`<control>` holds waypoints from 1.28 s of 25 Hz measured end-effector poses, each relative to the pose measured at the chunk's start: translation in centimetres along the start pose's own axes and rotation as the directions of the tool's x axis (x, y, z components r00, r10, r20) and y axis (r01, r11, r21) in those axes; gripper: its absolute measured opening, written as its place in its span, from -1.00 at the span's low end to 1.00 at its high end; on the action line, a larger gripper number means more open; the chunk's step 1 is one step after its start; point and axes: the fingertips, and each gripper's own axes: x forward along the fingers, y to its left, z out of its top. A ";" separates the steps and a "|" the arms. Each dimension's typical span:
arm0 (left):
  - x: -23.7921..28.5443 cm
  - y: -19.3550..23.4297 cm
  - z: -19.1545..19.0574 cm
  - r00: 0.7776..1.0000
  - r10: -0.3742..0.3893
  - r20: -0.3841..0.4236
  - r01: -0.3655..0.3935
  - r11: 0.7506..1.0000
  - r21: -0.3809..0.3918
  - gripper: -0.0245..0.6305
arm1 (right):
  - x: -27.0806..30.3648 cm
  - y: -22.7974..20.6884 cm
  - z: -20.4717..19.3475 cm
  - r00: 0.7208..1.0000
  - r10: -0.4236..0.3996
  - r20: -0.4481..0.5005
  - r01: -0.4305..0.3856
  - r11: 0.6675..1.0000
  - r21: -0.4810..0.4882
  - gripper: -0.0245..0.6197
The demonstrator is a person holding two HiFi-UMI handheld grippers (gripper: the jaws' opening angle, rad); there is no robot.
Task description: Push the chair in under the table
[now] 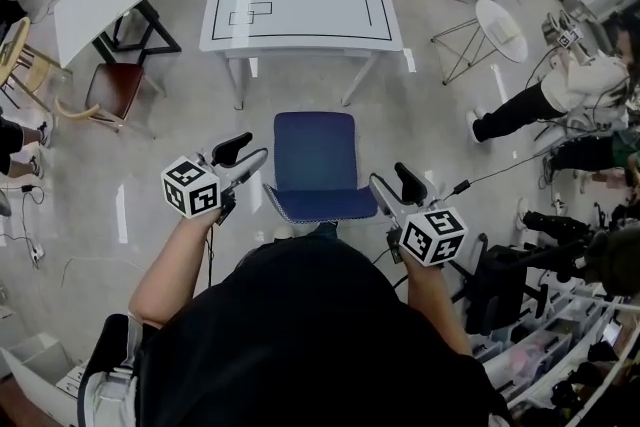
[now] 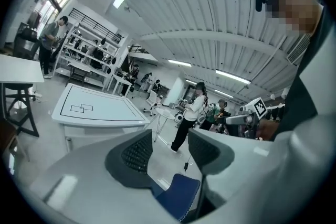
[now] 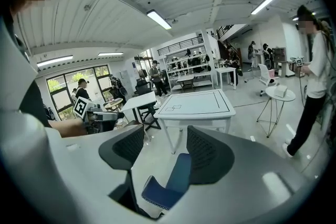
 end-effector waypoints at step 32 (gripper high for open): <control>3.9 4.4 -5.9 0.967 0.189 -0.169 -0.196 0.980 -0.023 0.12 | 6.9 -10.5 -6.6 0.974 0.068 -0.217 -0.066 0.998 0.015 -0.02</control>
